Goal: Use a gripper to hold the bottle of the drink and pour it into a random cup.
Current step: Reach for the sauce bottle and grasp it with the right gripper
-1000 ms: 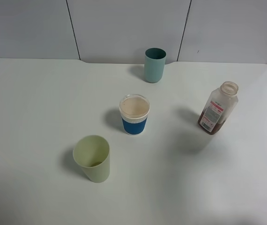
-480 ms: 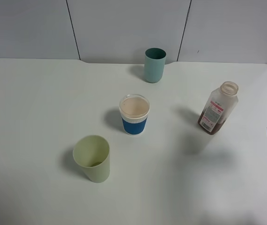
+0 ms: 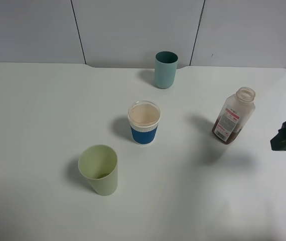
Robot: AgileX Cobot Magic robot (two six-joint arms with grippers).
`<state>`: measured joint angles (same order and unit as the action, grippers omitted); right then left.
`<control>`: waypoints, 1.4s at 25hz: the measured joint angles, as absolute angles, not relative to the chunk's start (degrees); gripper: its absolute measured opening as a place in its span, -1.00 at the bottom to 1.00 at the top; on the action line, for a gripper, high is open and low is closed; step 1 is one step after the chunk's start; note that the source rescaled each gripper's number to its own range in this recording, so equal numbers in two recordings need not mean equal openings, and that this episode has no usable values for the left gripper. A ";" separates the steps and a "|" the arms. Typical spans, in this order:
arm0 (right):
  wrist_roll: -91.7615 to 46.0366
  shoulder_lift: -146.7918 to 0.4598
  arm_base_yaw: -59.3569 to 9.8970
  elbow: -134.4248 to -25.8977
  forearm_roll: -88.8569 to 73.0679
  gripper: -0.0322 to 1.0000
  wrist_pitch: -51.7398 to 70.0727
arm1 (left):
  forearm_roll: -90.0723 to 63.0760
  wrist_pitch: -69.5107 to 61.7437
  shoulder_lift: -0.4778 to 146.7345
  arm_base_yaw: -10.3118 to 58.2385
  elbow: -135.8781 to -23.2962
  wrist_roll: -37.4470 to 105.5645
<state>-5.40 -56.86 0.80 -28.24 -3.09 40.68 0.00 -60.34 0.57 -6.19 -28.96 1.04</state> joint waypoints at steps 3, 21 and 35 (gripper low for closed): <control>-5.37 -61.36 0.80 -28.24 -1.82 0.37 38.04 | 0.00 -60.34 0.57 -6.19 -28.96 1.04; -12.15 -66.56 -3.80 -28.24 8.36 0.37 24.99 | 0.00 -60.34 0.57 -6.19 -28.96 1.04; -15.50 -76.69 -4.31 -28.24 3.22 0.79 19.14 | 0.00 -60.40 0.57 -6.19 -28.96 1.04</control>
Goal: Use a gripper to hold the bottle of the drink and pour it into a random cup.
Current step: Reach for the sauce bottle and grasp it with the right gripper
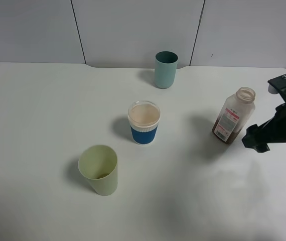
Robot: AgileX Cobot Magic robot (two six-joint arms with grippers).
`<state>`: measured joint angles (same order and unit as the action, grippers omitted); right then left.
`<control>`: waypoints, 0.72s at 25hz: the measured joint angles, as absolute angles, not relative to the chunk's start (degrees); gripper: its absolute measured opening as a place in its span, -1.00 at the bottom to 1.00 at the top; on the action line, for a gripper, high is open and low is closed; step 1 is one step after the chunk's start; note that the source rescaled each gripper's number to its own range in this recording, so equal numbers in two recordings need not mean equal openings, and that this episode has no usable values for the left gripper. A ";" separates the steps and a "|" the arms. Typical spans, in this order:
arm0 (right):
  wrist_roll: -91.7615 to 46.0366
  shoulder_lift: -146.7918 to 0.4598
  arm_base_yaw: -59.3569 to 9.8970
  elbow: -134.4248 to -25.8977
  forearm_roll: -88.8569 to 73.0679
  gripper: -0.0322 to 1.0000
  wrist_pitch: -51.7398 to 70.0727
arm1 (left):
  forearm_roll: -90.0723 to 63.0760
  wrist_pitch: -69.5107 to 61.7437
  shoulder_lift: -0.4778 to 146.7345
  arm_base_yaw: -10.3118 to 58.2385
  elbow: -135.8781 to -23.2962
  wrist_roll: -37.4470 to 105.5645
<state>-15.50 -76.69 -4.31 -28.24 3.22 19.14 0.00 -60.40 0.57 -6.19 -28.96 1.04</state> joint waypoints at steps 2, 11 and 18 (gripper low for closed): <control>-15.50 -78.52 -4.31 -28.24 3.23 0.92 18.04 | 0.00 -60.40 0.57 -6.19 -28.96 1.04; -16.59 -81.15 -4.31 -28.24 4.41 1.00 7.07 | 0.00 -60.40 0.57 -6.19 -28.96 1.04; -16.77 -82.29 -4.31 -28.24 6.17 1.00 2.27 | 0.00 -60.40 0.57 -6.19 -28.96 1.04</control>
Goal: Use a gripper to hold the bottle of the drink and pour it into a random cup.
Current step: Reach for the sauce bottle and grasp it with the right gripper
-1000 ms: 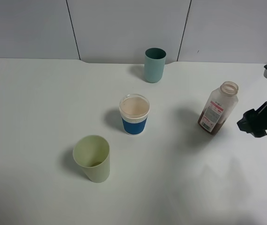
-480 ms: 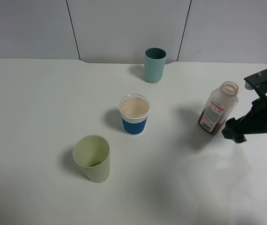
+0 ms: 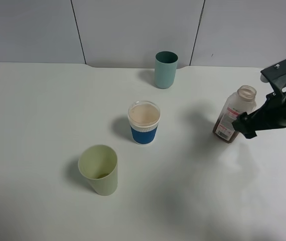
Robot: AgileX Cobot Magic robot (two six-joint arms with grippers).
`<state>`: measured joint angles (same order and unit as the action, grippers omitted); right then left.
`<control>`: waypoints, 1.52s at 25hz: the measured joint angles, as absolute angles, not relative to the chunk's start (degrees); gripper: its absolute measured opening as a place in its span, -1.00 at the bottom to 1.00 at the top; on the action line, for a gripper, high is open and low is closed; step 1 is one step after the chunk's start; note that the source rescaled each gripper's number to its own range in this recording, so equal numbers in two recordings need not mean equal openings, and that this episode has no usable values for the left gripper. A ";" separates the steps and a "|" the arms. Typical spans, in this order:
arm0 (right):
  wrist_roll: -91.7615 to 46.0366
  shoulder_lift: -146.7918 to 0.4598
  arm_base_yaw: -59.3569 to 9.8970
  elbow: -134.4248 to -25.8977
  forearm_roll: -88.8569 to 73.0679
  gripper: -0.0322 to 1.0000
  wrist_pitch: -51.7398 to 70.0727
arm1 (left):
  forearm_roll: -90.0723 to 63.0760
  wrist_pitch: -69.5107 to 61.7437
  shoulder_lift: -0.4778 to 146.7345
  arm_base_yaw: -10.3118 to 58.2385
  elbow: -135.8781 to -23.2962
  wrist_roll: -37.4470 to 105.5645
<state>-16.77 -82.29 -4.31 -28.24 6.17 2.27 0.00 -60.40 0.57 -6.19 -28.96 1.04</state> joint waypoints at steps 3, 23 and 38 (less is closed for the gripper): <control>-16.84 -84.65 -4.31 -28.24 7.39 1.00 1.14 | 0.00 -60.40 0.57 -6.19 -28.96 1.04; -9.87 -96.35 -4.31 -15.45 25.39 1.00 -39.40 | 0.00 -60.40 0.57 -6.19 -28.96 1.04; -8.13 -96.35 -4.31 -15.45 21.98 0.94 -42.75 | 0.00 -60.40 0.57 -6.19 -28.96 1.04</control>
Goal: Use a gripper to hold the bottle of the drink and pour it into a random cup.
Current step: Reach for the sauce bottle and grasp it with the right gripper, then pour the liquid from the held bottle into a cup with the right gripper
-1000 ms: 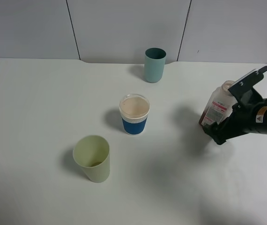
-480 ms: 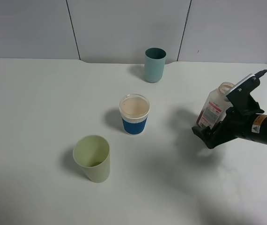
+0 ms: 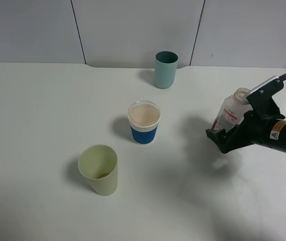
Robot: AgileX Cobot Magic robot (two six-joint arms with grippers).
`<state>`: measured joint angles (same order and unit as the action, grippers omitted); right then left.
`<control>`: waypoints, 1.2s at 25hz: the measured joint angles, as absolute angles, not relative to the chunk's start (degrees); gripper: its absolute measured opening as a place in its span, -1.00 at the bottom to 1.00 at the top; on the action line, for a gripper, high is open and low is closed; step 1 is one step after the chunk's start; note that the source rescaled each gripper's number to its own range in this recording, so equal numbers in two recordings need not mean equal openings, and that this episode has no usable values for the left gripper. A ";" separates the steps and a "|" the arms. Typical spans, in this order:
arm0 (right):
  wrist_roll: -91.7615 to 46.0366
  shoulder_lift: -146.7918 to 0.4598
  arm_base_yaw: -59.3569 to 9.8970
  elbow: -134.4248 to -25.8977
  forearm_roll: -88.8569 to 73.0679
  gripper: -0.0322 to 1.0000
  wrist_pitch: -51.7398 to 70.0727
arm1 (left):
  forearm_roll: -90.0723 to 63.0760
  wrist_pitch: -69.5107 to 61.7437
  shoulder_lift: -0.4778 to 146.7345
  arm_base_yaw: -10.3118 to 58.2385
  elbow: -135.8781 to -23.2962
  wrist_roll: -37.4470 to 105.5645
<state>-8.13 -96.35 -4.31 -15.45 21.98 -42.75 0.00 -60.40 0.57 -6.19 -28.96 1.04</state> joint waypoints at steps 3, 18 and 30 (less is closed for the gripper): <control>-8.02 -96.35 -4.31 -15.45 21.70 0.63 -42.99 | 0.00 -60.40 0.57 -6.19 -28.96 1.04; -3.47 -96.35 -4.31 -15.43 21.54 -0.93 -42.93 | 0.00 -60.40 0.57 -6.19 -28.96 1.04; 0.00 -96.41 -4.31 -15.26 21.59 -0.93 -43.98 | 0.00 -60.40 0.57 -6.19 -28.96 1.04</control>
<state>0.00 -96.41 -4.31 -15.26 21.59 -43.98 0.00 -60.40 0.57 -6.19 -28.96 1.04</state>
